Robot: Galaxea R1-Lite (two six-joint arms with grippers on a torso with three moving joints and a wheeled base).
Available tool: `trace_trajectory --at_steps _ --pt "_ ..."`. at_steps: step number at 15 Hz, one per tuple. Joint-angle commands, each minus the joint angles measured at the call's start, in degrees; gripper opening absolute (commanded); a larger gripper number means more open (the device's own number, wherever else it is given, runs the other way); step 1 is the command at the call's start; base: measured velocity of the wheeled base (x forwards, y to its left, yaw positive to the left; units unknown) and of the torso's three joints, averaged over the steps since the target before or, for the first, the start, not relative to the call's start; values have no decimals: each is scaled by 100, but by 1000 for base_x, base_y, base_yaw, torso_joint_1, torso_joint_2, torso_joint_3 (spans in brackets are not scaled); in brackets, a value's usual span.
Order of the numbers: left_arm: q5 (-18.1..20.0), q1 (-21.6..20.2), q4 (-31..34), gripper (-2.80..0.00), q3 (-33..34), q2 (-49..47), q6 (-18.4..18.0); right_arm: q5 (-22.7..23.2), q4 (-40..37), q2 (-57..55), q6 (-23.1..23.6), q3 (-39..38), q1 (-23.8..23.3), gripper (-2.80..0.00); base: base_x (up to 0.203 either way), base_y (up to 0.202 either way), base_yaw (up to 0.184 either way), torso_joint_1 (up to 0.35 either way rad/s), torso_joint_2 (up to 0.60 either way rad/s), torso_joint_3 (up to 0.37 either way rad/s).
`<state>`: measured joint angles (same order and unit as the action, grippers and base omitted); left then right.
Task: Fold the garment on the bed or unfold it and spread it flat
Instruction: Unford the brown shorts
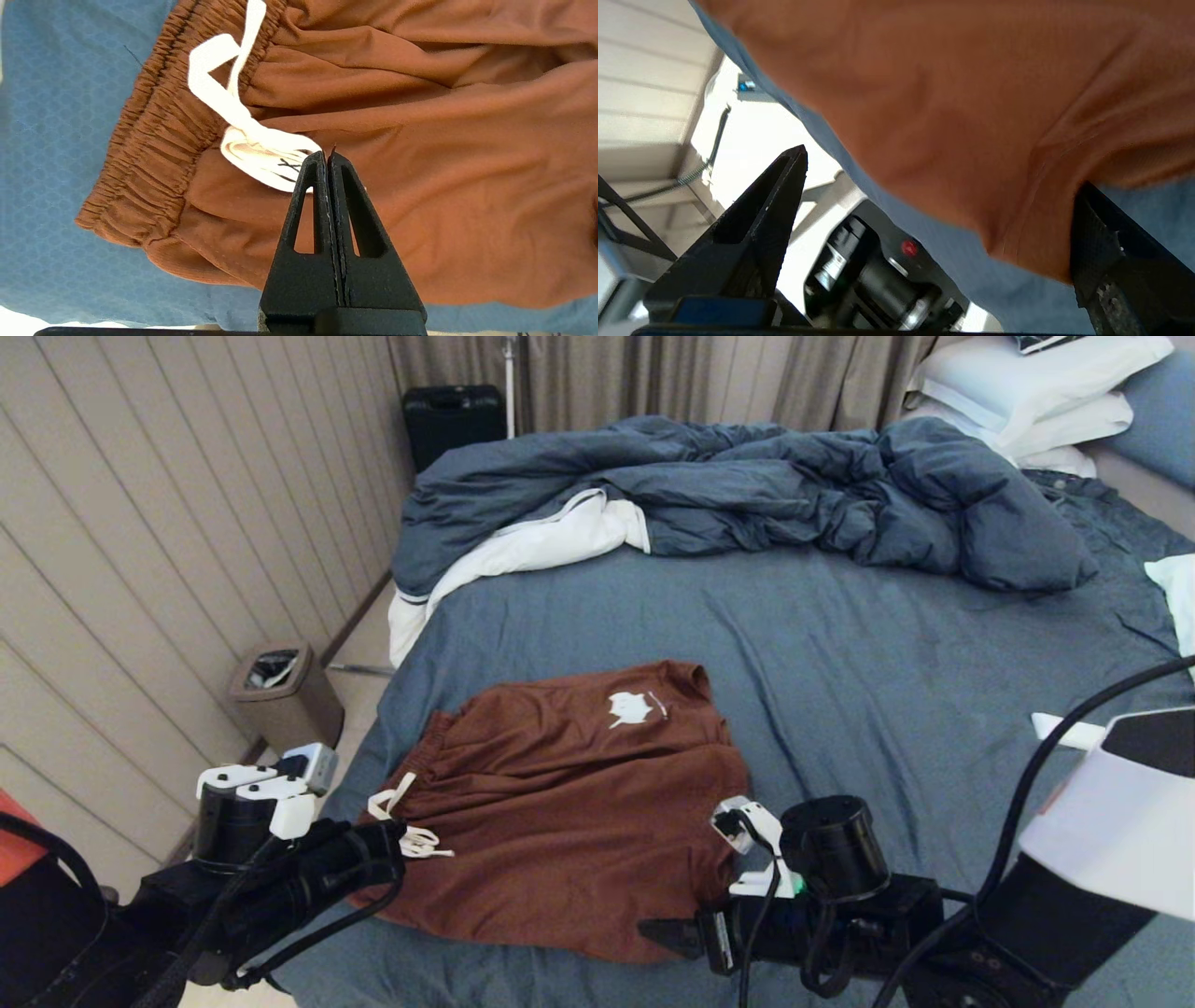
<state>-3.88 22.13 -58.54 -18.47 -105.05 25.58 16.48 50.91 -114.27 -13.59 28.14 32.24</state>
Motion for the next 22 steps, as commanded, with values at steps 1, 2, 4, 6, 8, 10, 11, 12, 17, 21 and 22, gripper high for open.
trace_trajectory --at_steps 1,2,4,6,8,10,11,12,17,21,22 --pt "-16 2 -34 -280 -8 -16 18 13 33 8 81 -156 19 0 0 0 0 0 0 0" --pt "-16 2 -34 -280 -8 -16 18 13 38 16 113 -196 33 0 0 0 0 0 0 0" --pt "-16 2 -34 -280 -8 -16 18 -54 42 100 336 -416 148 0 0 0 0 0 0 0" --pt "-16 -6 -34 -280 -8 -16 18 -299 48 40 810 -639 330 0 0 0 0 0 0 0" --pt "-16 2 -34 -280 -8 -33 18 -501 70 -205 1050 -654 379 0 0 0 0 0 0 0" --pt "-16 -2 -34 -280 -25 -20 22 -536 359 -326 1049 -675 357 0 0 0 0 0 0 0" --pt "-16 -7 -34 -280 -25 2 26 -579 658 -403 1051 -753 339 0 0 0 0 0 0 0" --pt "-16 2 -34 -280 -25 10 18 -606 799 -421 1065 -823 335 0 0 0 0 0 0 0" --pt "-16 2 -34 -280 -25 19 18 -875 760 -163 1116 -900 306 -280 0 0 0 0 0 0" --pt "-16 -6 -34 -280 -25 19 18 -945 534 19 1141 -933 309 -280 0 0 0 0 0 0" --pt "-16 -2 -34 -280 -25 10 18 -954 525 34 1174 -942 309 -280 0 0 0 0 0 0"
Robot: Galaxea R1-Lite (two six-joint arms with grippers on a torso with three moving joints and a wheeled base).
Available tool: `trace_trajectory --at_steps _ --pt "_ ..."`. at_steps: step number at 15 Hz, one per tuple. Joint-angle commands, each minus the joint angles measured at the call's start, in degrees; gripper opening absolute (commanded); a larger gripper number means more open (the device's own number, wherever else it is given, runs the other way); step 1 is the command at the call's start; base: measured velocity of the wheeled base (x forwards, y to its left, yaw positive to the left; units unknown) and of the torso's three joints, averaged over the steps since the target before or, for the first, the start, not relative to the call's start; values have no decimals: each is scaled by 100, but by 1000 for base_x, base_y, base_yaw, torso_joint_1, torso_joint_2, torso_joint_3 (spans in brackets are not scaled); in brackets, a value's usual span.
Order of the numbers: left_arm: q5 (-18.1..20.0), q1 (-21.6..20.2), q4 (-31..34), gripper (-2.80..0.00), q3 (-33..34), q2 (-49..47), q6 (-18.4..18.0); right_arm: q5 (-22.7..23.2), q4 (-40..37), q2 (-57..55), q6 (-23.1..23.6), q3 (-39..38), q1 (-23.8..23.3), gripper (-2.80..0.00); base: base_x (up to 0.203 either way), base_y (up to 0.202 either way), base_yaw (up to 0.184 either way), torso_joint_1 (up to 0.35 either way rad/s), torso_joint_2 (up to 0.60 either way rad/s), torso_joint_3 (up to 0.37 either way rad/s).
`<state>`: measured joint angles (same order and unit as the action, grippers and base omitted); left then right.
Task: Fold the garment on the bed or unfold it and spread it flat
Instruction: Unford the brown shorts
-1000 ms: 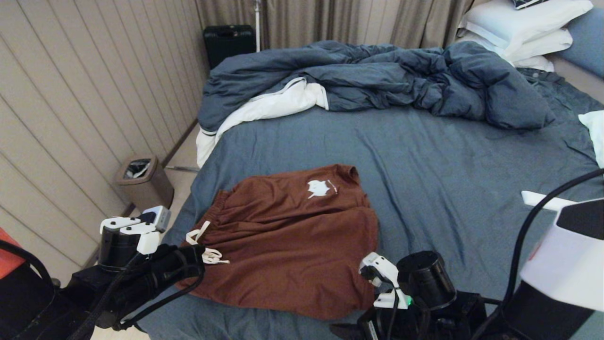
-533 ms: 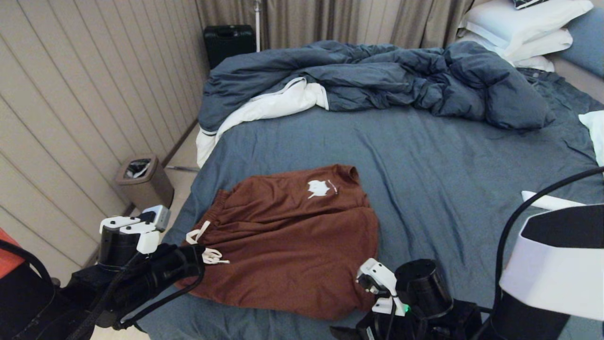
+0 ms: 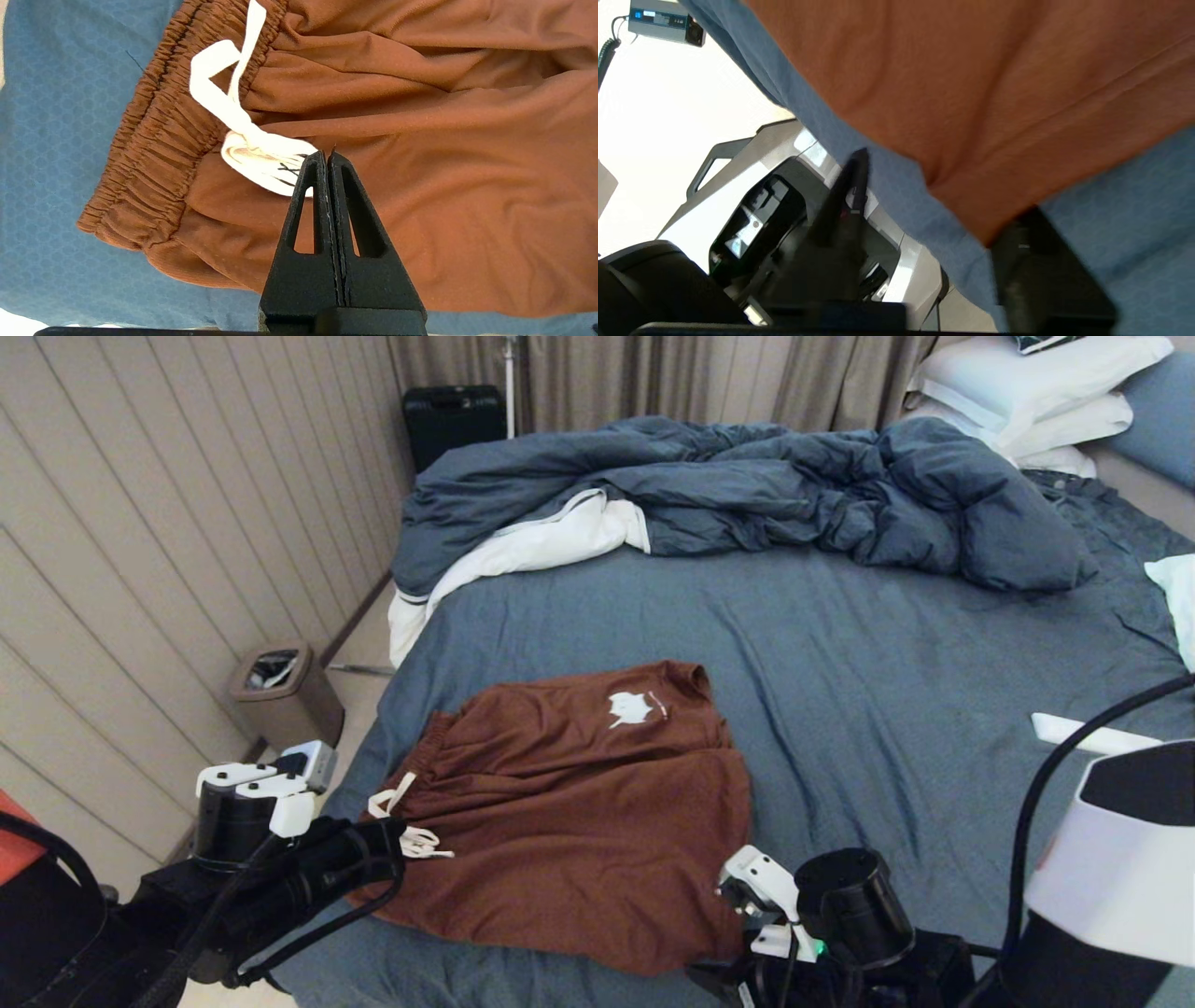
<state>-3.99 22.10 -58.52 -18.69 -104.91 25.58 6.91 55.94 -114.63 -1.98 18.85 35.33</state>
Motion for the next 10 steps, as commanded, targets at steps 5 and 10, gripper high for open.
trace_trajectory --at_steps 5,10 --pt "-6 -4 -32 -280 -9 -6 18 -49 -480 737 11 28 -29 -280 0 0 0 0 0 0" --pt "-6 -4 -28 -280 -21 -46 18 -58 -4093 2412 13 799 -24 -280 0 0 0 0 0 0"
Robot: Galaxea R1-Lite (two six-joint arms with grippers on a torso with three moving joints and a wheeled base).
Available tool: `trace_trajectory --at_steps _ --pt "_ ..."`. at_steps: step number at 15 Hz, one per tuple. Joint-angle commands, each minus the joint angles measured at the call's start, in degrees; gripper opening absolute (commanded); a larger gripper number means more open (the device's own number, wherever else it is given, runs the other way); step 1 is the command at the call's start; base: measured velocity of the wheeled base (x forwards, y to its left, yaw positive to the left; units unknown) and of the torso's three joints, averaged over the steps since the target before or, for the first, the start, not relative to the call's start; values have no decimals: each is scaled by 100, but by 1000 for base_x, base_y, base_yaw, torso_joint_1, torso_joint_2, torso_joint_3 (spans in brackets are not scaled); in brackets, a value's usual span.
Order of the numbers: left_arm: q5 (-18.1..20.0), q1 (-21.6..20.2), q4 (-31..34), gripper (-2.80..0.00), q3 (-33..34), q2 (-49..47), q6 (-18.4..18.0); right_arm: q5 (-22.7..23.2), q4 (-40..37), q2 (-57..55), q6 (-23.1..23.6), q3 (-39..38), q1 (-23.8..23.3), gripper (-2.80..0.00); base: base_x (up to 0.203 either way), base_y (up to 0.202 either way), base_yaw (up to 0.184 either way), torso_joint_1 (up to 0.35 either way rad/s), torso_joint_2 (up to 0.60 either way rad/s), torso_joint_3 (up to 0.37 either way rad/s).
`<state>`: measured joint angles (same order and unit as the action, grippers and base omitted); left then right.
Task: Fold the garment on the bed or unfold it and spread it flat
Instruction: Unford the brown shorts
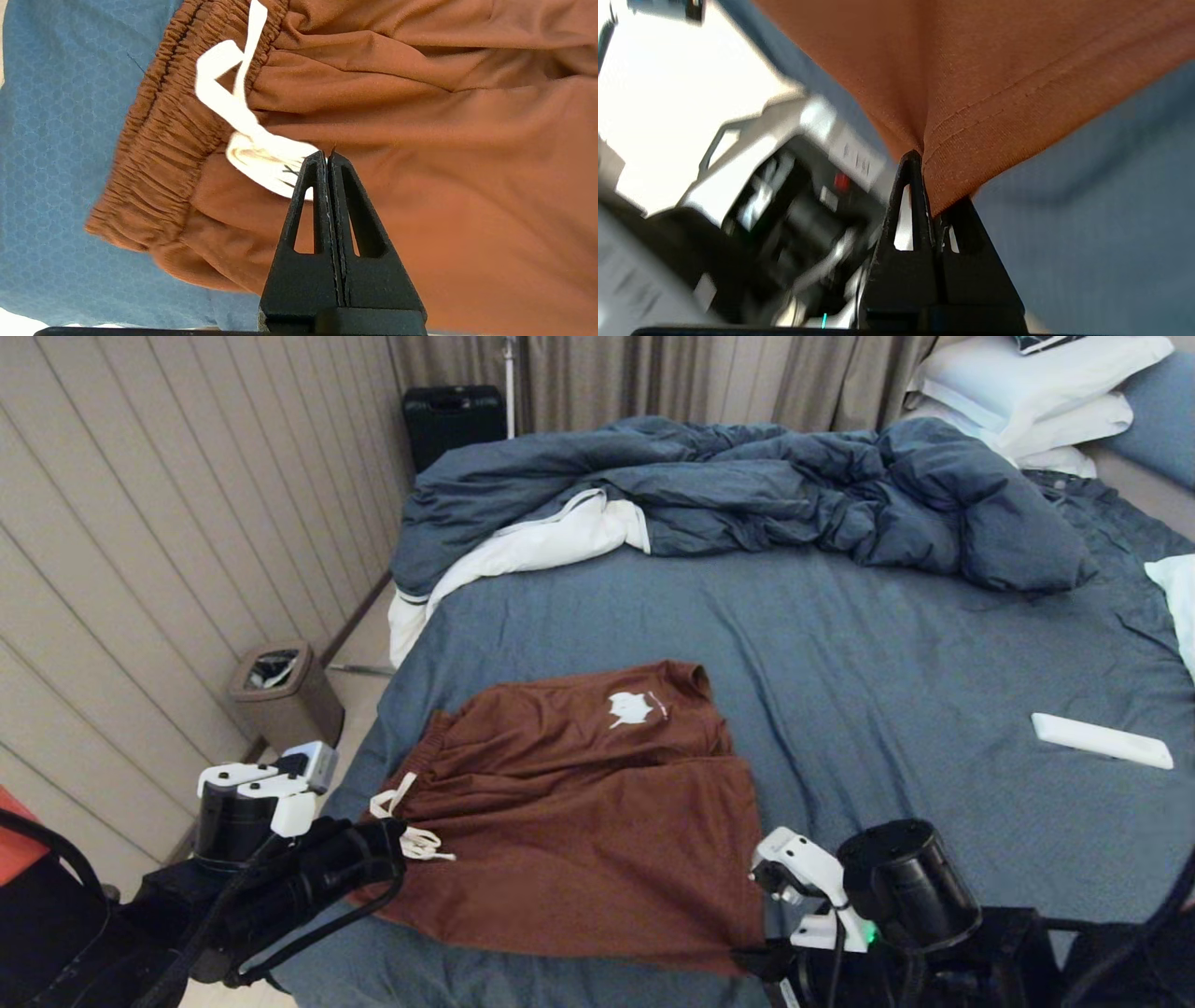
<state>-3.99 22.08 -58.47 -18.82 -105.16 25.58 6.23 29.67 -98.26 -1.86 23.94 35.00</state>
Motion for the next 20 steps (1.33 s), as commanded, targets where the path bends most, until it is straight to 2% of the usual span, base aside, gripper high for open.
trace_trajectory --at_steps 1,3,7,13,14,20 --pt "-6 -2 -33 -280 -7 -22 9 26 -2252 984 4 562 8 -280 0 0 0 0 0 0" --pt "-6 -2 -33 -280 1 -22 18 103 -3037 1118 -2 903 7 -280 0 0 0 0 0 0" --pt "-6 -2 -42 -280 10 -5 17 124 -3081 1044 -7 953 2 -280 0 0 0 0 0 0" --pt "-14 -2 -42 -280 19 13 9 107 -3028 329 6 911 33 -280 0 0 0 0 0 0" --pt "-6 -2 -41 -280 19 21 9 107 -3029 359 0 919 15 0 0 0 0 0 0 0" --pt "-14 -2 -42 -280 28 57 18 100 -3020 606 -32 963 -19 0 0 0 0 0 0 0"
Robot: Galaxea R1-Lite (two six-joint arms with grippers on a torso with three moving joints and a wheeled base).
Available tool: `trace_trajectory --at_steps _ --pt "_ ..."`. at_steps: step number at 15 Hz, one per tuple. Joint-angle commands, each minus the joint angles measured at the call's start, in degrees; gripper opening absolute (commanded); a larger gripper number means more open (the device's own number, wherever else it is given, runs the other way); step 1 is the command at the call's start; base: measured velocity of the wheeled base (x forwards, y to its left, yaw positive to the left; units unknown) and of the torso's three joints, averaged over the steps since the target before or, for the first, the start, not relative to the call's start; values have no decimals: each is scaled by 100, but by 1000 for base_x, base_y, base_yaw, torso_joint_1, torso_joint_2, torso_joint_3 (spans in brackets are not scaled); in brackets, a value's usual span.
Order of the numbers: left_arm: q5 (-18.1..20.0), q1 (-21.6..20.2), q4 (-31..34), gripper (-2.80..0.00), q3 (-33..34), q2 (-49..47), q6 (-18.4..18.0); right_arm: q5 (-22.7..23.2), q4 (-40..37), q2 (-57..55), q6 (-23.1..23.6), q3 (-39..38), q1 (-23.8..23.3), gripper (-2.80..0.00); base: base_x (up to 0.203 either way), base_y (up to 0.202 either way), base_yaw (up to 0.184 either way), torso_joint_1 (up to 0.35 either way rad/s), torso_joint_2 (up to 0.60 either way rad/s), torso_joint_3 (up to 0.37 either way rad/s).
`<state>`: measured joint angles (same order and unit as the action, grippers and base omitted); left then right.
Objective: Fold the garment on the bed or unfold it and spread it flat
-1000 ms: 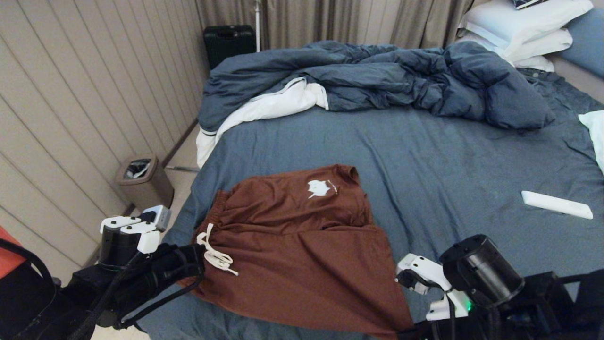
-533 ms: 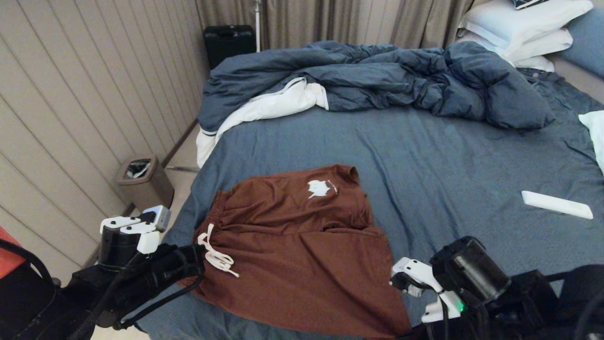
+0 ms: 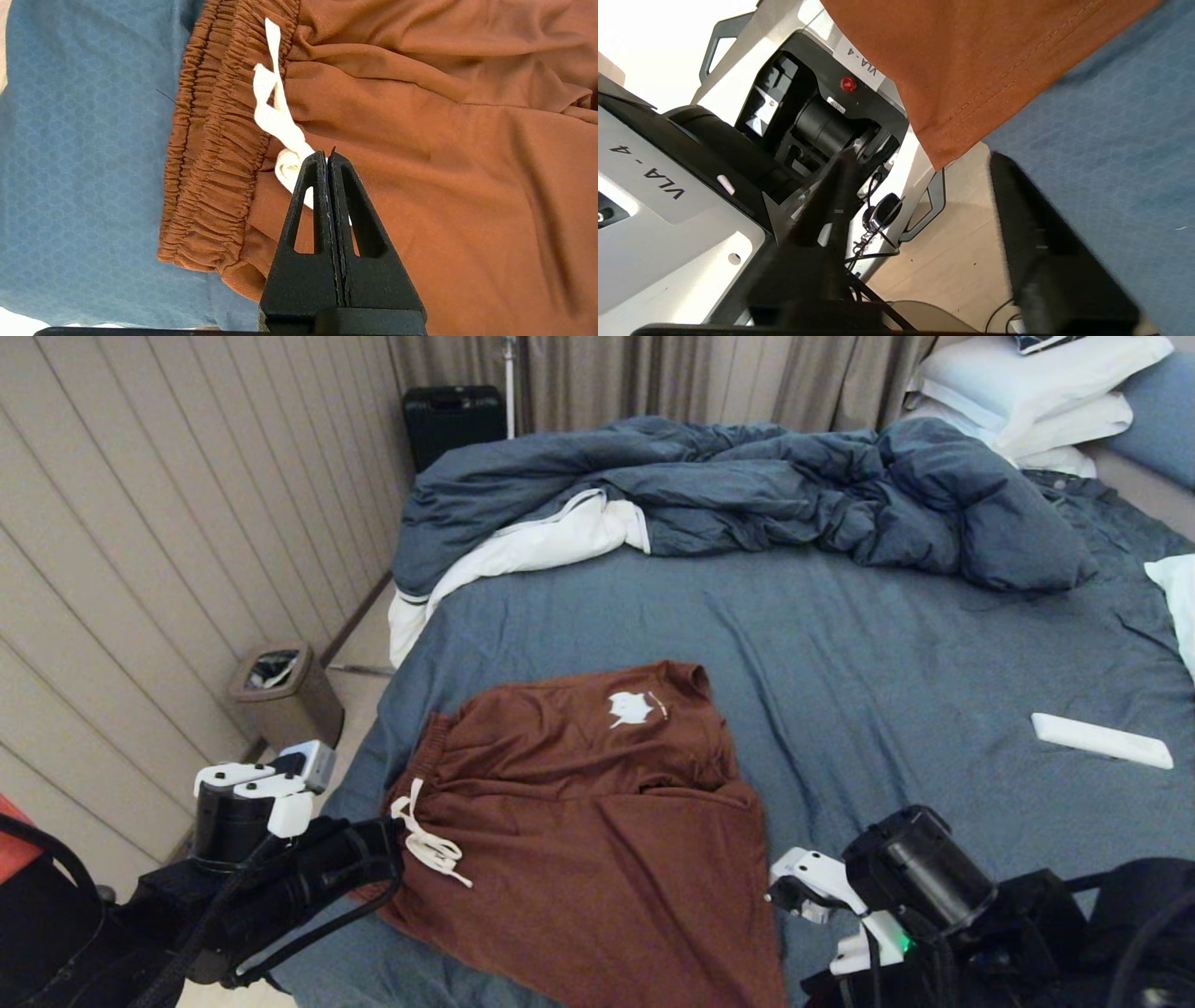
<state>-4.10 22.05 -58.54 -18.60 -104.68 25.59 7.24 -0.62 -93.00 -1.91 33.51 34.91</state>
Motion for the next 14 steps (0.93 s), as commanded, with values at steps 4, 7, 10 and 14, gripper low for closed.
trace_trajectory --at_steps 4,7,10,14 --pt "-34 1 -27 -280 52 307 -20 -5 501 478 -132 30 -555 -280 0 0 0 0 0 0" --pt "-76 -198 -34 -280 238 1034 -458 -20 737 925 -350 45 -660 -280 0 0 0 0 0 0" --pt "-48 -650 87 -280 162 2166 -996 -3 799 1512 -362 268 -1039 -280 0 0 0 0 0 0" --pt "-51 -759 2564 -280 -509 4418 -1143 -9 125 2934 -433 459 -1126 -280 0 0 0 0 0 0"
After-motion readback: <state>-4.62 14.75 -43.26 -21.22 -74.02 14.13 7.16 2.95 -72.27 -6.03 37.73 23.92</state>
